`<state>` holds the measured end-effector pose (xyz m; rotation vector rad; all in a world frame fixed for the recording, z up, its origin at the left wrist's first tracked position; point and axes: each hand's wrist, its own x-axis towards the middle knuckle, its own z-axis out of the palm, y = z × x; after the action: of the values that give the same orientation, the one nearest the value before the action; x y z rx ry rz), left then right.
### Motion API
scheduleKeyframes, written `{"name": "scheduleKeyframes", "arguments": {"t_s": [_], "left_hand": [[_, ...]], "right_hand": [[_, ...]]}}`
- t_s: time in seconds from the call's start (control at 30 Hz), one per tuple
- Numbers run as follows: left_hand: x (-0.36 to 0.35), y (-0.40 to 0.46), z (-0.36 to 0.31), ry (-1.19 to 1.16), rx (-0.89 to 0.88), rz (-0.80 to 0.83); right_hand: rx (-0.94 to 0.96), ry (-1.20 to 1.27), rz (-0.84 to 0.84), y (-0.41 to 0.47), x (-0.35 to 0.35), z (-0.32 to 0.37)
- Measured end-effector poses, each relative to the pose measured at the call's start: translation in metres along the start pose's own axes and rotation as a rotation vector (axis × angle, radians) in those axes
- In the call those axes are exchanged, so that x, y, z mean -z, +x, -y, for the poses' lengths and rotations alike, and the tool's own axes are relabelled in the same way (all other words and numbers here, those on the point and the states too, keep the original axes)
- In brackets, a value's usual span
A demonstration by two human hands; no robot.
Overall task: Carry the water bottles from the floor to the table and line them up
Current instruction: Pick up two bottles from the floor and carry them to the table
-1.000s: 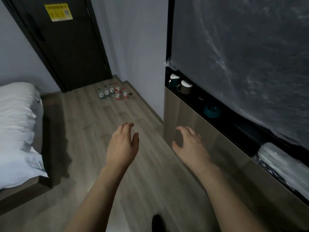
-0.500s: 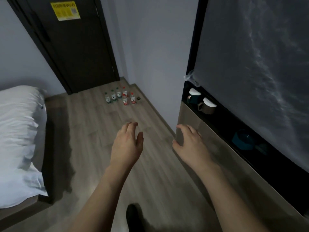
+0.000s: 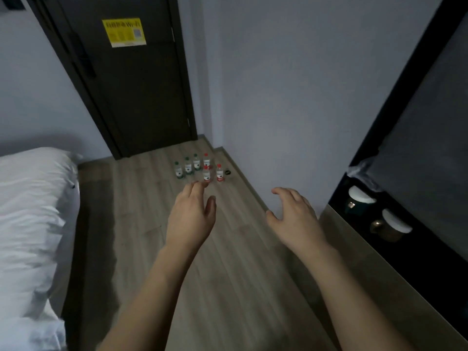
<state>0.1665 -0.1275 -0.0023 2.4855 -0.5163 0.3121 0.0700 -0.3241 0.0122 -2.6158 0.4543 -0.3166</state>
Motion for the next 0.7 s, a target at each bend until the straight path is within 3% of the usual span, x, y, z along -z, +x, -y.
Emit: {"name": "scheduleKeyframes", "arguments": {"t_s": [0.43, 0.7], "left_hand": [[-0.063, 0.169, 0.079, 0.016, 0.070, 0.102], [-0.076, 0.327, 0.105, 0.085, 0.039, 0.067]], "right_hand": [[0.002, -0.009, 0.129, 0.193, -0.071, 0.015], [0.034, 0.060, 0.060, 0.352, -0.086, 0.023]]}}
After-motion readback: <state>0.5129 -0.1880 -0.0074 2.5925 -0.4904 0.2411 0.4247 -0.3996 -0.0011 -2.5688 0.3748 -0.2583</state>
